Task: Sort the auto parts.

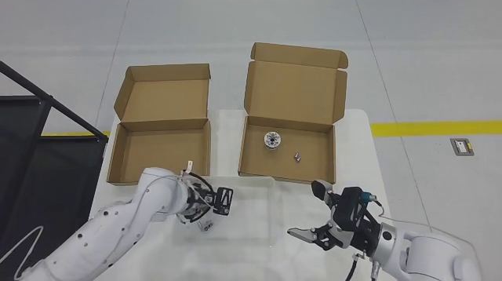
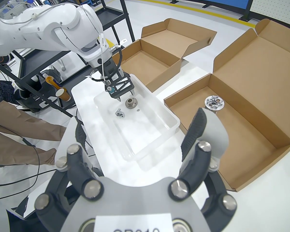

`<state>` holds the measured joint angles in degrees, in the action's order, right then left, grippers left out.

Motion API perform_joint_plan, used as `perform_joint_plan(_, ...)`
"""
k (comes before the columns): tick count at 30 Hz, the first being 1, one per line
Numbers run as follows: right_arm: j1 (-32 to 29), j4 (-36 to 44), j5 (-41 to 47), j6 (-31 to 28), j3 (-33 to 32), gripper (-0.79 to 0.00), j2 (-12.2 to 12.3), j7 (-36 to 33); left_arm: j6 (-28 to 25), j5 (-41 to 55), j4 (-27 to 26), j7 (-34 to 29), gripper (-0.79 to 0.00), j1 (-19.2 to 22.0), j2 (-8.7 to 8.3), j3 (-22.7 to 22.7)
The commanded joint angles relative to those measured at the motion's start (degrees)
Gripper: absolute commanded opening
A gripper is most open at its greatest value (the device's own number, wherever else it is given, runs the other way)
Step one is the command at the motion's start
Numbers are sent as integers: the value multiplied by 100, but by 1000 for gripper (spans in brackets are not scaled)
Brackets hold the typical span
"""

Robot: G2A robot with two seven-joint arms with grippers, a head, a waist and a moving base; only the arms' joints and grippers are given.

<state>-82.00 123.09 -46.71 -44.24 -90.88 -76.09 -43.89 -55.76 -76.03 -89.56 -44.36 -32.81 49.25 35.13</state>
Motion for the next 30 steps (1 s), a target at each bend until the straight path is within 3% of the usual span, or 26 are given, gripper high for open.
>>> perform_joint_plan(1,0,0,0,0,0,0,0,0,12,39,92,-54,-443,30,44,-53)
perform_joint_plan(4,0,0,0,0,0,0,0,0,60,50,228,-151,-376,72,113,-133)
perform_joint_plan(6,0,0,0,0,0,0,0,0,141,67,337,-208,-215,91,159,-175)
perform_joint_plan(9,0,0,0,0,0,0,0,0,210,47,456,-237,-286,124,229,-246)
perform_joint_plan(13,0,0,0,0,0,0,0,0,232,15,612,-175,-249,157,310,-320)
perform_joint_plan(17,0,0,0,0,0,0,0,0,246,-46,755,-134,-314,188,379,-375)
perform_joint_plan(21,0,0,0,0,0,0,0,0,344,-95,915,-138,-280,209,446,-406)
perform_joint_plan(30,0,0,0,0,0,0,0,0,425,-126,1158,-122,-357,239,558,-406)
